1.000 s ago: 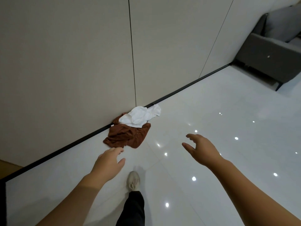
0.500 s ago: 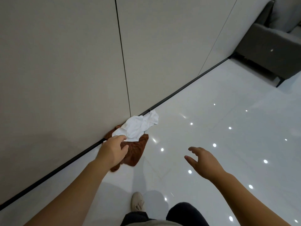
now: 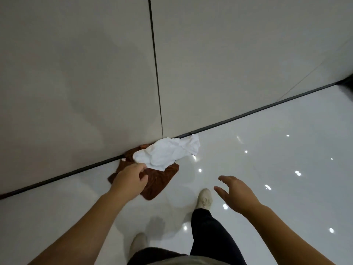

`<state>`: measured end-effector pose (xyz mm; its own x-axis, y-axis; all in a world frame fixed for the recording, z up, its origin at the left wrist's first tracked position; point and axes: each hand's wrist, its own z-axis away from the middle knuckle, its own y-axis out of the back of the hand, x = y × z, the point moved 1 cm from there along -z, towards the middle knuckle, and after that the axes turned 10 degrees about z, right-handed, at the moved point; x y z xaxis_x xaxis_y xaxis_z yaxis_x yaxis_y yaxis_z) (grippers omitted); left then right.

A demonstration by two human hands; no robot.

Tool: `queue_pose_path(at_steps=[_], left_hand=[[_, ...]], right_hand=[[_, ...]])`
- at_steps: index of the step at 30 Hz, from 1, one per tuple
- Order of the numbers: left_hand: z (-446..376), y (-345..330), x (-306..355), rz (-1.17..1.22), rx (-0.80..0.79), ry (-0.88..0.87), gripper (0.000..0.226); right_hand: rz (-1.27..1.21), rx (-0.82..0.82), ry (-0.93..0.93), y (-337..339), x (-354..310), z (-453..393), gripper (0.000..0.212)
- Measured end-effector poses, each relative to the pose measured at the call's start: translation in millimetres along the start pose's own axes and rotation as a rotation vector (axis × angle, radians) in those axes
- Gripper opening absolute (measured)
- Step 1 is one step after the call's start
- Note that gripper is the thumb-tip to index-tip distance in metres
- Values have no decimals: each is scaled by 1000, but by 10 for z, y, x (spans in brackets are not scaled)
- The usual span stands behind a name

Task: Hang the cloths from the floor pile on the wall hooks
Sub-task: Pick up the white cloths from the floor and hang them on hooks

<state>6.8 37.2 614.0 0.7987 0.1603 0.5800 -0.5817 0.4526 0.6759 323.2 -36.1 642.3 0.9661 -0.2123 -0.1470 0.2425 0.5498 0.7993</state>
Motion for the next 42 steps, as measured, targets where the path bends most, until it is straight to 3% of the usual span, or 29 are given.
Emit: queue_pose_path(at_steps=[6,11,15,19,25,28,35,42], left_hand=[[-544,-622,297,131,-8,183,38],[-1015,-1105,107,112,-10,209,35],[-1527,-1558,-370,45,-90,241,34],[-2135,-2126,-1095,-10,-142,270,28],[-3183,-2801,-2251,-154,-98,237,24],[-3771,-2973,-2710,-222,-28,164,28],[-4614,-3049,-3133,-336,169,109,52],[-4876,-2835,-3063,-181,65,-26,58]], right_hand=[[163,-104,190,498,373,-1254,51],[184,-100,269,440,275,-2291,49],[133,-77,254,-98,217,-2959,47],[129,-138,246,-1064,277,-3465,44],[141,-281,199,-2544,357,-4162,44],[138,-276,220,-3093,279,-4522,44],[114,-267,306,-3622,50,-4943,43],[144,-283,309,-3310,33,-4882,42]])
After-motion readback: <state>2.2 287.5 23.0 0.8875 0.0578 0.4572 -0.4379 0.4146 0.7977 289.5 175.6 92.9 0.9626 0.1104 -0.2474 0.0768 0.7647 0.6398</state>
